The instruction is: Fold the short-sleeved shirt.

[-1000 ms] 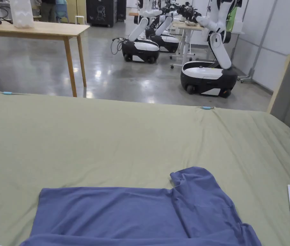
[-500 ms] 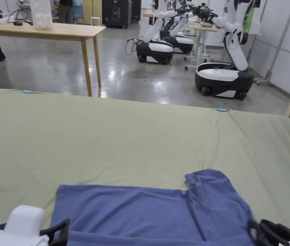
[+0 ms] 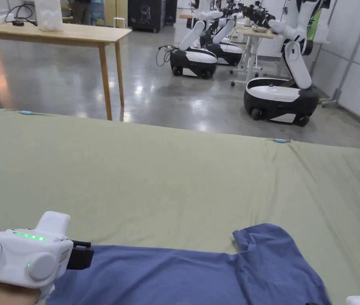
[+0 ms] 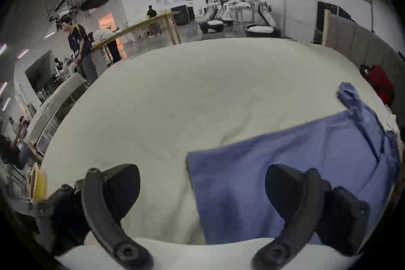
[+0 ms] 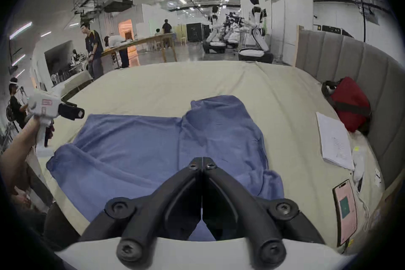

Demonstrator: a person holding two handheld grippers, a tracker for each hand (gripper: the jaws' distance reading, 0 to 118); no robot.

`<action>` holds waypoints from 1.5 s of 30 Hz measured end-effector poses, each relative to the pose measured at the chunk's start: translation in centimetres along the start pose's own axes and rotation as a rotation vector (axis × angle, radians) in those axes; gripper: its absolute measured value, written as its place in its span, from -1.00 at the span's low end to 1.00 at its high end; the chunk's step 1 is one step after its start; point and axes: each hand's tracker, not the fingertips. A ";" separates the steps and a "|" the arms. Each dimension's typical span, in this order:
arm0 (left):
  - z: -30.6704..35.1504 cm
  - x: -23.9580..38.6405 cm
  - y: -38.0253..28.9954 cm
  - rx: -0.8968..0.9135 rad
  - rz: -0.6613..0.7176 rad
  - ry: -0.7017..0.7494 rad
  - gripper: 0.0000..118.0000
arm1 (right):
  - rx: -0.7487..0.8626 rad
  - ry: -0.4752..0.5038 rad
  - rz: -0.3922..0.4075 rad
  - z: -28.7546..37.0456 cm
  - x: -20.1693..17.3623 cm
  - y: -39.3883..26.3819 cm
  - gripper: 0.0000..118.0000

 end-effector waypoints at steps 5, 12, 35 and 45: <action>-3.7 0.4 2.3 -0.090 -0.046 0.035 0.90 | -0.065 -0.026 0.002 -4.9 3.5 4.2 -0.96; -1.7 1.0 3.2 -0.045 -0.071 -0.061 -0.98 | -0.317 -0.148 0.034 -18.1 10.2 6.4 0.98; 20.6 -3.9 -4.4 0.273 0.069 -0.132 -0.98 | 0.044 -0.004 0.014 6.1 7.1 4.6 -0.96; 19.6 -2.9 -18.8 0.002 0.119 -0.115 -0.98 | -0.192 -0.062 0.020 7.5 5.3 -9.3 -0.96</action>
